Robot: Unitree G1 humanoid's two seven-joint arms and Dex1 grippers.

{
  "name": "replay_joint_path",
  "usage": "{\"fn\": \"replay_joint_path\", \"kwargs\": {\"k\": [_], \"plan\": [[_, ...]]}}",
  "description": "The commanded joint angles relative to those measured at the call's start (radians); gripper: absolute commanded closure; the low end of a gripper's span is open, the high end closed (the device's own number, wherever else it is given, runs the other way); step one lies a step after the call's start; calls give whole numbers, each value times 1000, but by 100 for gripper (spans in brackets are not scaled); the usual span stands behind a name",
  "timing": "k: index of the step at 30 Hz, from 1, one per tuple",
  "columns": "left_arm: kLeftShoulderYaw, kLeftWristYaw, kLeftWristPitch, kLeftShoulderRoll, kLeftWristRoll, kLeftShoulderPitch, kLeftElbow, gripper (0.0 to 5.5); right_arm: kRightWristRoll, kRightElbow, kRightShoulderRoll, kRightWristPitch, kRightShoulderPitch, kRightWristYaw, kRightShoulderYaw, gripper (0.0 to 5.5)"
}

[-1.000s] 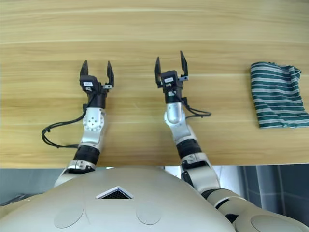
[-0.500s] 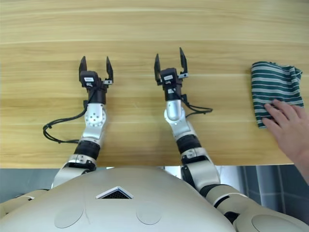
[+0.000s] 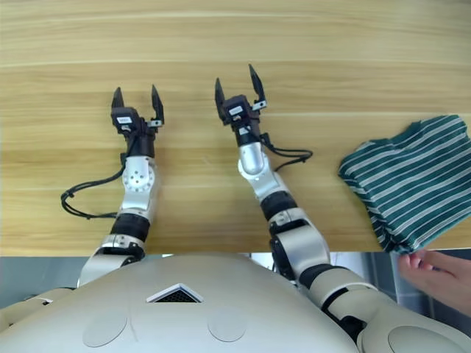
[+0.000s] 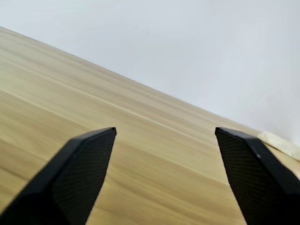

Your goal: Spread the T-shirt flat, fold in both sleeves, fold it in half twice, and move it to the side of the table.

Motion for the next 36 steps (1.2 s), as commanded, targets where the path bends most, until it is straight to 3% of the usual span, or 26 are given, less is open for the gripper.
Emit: {"fn": "replay_joint_path", "kwargs": {"k": [1, 6, 14, 20, 27, 33, 36], "plan": [[77, 21, -11, 27, -53, -1, 92, 148, 32, 118, -58, -4, -40, -43, -59, 158], [146, 44, -58, 62, -67, -36, 187, 148, 84, 209, -126, -6, -59, -60, -139, 158], [138, 80, -94, 103, -6, -81, 248, 148, 46, 224, -83, 10, -121, -80, -97, 158], [105, 96, -131, 109, 24, -88, 336, 148, 61, 246, -114, -15, -72, -108, -123, 158], [197, -40, -140, 82, -142, -111, 454, 148, 146, 239, -127, -65, 33, -70, -189, 158], [307, -23, -103, 206, -197, -235, 584, 148, 254, 376, -202, 19, 72, -58, -317, 158], [304, -22, -118, 227, -175, -216, 607, 148, 252, 395, -240, 41, 69, -85, -331, 158]]}}
